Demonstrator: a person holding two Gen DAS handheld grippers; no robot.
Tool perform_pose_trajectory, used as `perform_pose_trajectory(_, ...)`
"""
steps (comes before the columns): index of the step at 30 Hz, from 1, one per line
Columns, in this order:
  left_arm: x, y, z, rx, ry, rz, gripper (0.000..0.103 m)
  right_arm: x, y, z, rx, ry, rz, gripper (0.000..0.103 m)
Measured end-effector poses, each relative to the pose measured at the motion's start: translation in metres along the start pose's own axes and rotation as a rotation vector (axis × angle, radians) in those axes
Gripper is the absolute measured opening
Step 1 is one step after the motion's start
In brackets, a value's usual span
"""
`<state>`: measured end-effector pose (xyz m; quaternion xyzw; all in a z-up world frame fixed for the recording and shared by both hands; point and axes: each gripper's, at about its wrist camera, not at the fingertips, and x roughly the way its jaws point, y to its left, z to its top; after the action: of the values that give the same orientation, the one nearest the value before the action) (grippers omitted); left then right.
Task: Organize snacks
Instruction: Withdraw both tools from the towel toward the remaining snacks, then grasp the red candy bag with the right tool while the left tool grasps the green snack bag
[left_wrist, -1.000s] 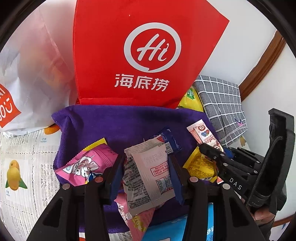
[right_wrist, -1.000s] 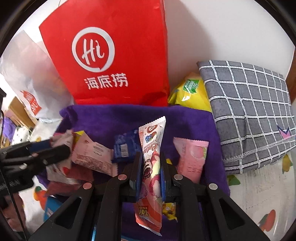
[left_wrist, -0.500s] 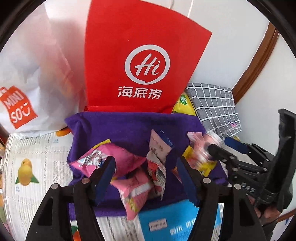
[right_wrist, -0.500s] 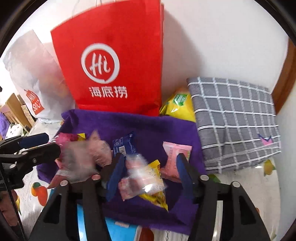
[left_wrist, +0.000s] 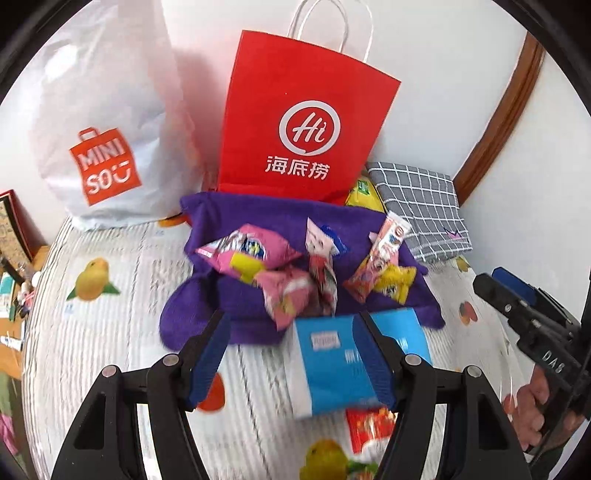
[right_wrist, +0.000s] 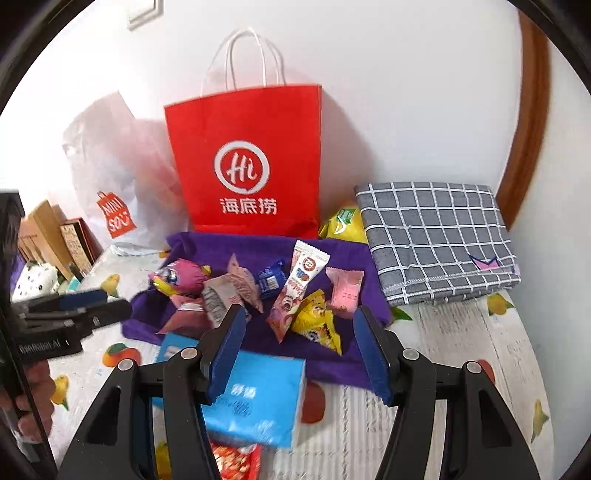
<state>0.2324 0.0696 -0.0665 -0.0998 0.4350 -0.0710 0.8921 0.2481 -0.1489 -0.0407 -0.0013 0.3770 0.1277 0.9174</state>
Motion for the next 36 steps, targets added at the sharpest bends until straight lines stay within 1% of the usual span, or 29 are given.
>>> perform_pose_trajectory(3,-0.016,0.002,-0.013,0.004,-0.017,0.004,0.067,-0.016,0.004,-0.009,0.015,-0.002,0.016,0.060)
perform_pose_trajectory(6,-0.033,0.004,-0.024,0.004,-0.032,0.003,0.067,-0.031,0.008,-0.022,0.023,-0.001,-0.004,0.060)
perform_pose_trajectory(9,-0.044,0.006,-0.034,0.002,-0.036,0.006,0.067,-0.037,0.010,-0.038,0.051,0.034,0.024,0.060)
perform_pose_trajectory(12,-0.048,0.008,-0.045,-0.004,-0.026,-0.001,0.067,-0.038,0.012,-0.058,0.061,0.073,0.061,0.057)
perform_pose_trajectory(16,-0.048,0.013,-0.060,-0.016,-0.009,-0.003,0.067,-0.035,0.020,-0.085,0.043,0.117,0.059,0.057)
perform_pose_trajectory(22,-0.039,0.027,-0.076,-0.050,0.022,-0.001,0.067,-0.006,0.027,-0.114,0.059,0.219,0.106,0.057)
perform_pose_trajectory(25,-0.033,0.034,-0.085,-0.044,0.040,0.015,0.067,0.014,0.031,-0.124,0.061,0.263,0.129,0.057)
perform_pose_trajectory(29,-0.029,0.044,-0.091,-0.050,0.054,0.036,0.067,0.037,0.033,-0.128,0.062,0.298,0.141,0.057)
perform_pose_trajectory(33,-0.026,0.051,-0.093,-0.058,0.066,0.040,0.067,0.057,0.041,-0.130,0.030,0.348,0.152,0.057)
perform_pose_trajectory(36,-0.024,0.052,-0.094,-0.055,0.068,0.041,0.067,0.065,0.048,-0.132,-0.003,0.361,0.164,0.062)
